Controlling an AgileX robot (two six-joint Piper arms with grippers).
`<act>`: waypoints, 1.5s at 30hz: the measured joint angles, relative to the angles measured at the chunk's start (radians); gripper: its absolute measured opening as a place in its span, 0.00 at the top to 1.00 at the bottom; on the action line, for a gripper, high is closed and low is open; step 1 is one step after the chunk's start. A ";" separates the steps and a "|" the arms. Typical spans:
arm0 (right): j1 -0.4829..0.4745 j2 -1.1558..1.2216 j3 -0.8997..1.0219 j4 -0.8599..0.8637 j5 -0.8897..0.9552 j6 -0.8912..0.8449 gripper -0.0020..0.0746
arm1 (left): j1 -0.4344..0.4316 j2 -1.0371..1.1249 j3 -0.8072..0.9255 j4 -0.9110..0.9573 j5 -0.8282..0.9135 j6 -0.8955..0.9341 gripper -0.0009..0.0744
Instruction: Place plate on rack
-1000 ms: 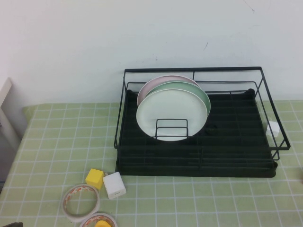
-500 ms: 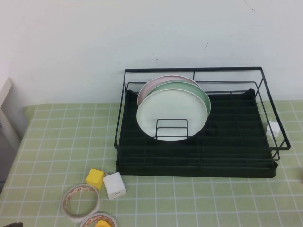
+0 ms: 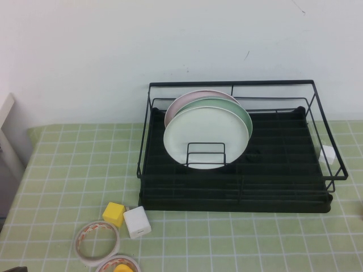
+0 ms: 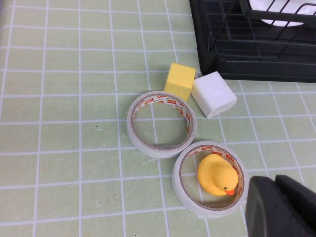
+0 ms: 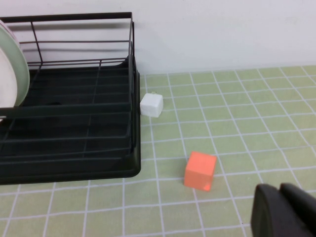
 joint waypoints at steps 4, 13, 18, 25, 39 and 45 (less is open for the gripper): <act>0.000 0.000 0.000 0.000 0.000 0.000 0.96 | 0.000 0.000 0.000 0.000 0.000 0.000 0.99; 0.000 0.000 0.000 0.000 0.000 0.000 0.96 | 0.032 -0.089 0.095 0.063 -0.034 -0.001 0.99; 0.000 0.000 0.000 0.000 0.000 0.000 0.96 | 0.152 -0.219 0.170 0.015 -0.141 -0.049 0.99; 0.000 0.000 0.000 0.000 0.000 0.000 0.96 | 0.373 -0.366 0.276 -0.057 -0.240 -0.061 0.99; -0.002 0.000 0.000 0.002 0.000 0.000 0.96 | 0.391 -0.418 0.318 -0.071 -0.259 0.168 0.99; -0.002 0.000 0.000 0.002 0.000 0.000 0.96 | 0.360 -0.418 0.318 -0.099 -0.259 0.195 0.99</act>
